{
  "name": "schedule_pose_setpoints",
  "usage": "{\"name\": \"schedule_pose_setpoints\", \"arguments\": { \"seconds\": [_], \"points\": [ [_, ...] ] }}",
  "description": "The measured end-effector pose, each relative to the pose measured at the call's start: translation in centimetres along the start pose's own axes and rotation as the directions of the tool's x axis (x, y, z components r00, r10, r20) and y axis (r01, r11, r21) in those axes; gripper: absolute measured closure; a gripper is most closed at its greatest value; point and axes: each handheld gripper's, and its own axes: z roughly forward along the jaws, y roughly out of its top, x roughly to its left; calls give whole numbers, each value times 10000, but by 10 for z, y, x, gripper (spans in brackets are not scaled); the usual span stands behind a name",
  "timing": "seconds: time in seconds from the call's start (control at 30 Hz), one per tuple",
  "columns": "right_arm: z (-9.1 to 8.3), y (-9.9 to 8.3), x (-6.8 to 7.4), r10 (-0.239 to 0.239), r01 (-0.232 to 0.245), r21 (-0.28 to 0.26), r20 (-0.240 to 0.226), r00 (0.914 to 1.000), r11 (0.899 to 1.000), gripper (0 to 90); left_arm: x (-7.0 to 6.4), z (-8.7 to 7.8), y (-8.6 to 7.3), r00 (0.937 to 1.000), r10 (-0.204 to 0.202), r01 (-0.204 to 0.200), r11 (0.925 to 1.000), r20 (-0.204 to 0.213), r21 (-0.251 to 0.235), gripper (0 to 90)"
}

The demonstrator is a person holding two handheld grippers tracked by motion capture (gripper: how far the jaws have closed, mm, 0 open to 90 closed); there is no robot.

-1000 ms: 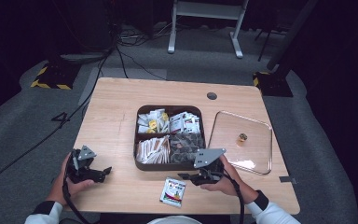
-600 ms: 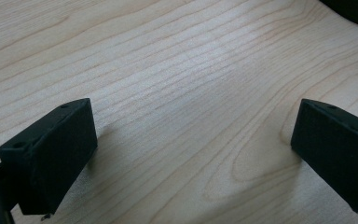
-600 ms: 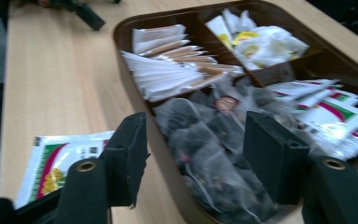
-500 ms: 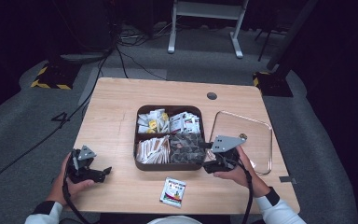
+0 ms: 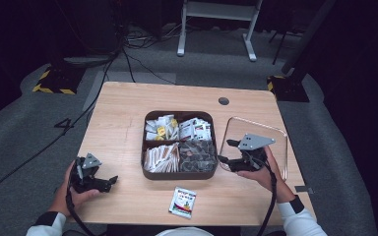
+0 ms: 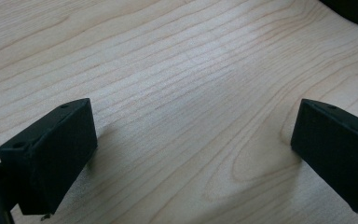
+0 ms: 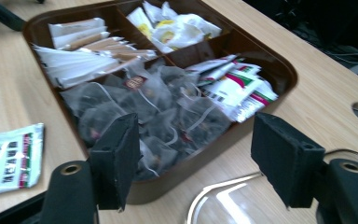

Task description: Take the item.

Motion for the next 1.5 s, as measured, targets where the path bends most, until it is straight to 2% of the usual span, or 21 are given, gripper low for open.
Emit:
{"name": "schedule_pose_setpoints", "arguments": {
  "seconds": [0.2,0.33,0.4,0.57,0.77,0.93,1.07,1.23,1.33,1.5],
  "points": [
    [-4,-6,-14,223,-232,182,501,9985,9996,286,0,0,0,10000,0,0,10000,-1,-2,4],
    [-7,-12,-26,453,-487,333,960,9944,9983,264,0,0,0,10000,5,-5,10000,17,26,4],
    [-8,-17,-33,604,-644,396,945,9937,9971,258,0,0,0,10000,6,-6,10000,17,29,4],
    [-7,-30,-47,860,-957,679,1334,9873,9931,258,0,0,0,10000,-20,20,10000,-5,-18,4],
    [-4,-50,-71,1576,-1763,1006,1701,9727,9792,267,0,0,0,10000,-69,69,10000,-3,-12,4],
    [-4,-66,-86,2007,-2286,1157,2127,9563,9666,278,0,0,0,10000,-27,27,10000,-3,-17,4],
    [-4,-80,-95,2095,-2395,1148,2258,9514,9641,280,0,1,1,10000,-11,11,10000,12,-13,3],
    [-1,-96,-104,2613,-2918,1141,2253,9386,9497,300,0,1,1,10000,-9,9,10000,10,-12,3],
    [3,-103,-106,2656,-2976,1267,2206,9385,9463,315,0,1,1,10000,-7,7,10000,11,-11,2],
    [9,-109,-109,2836,-3176,1397,2190,9336,9379,351,0,1,1,10000,-4,4,10000,13,-19,3]
  ]
}}
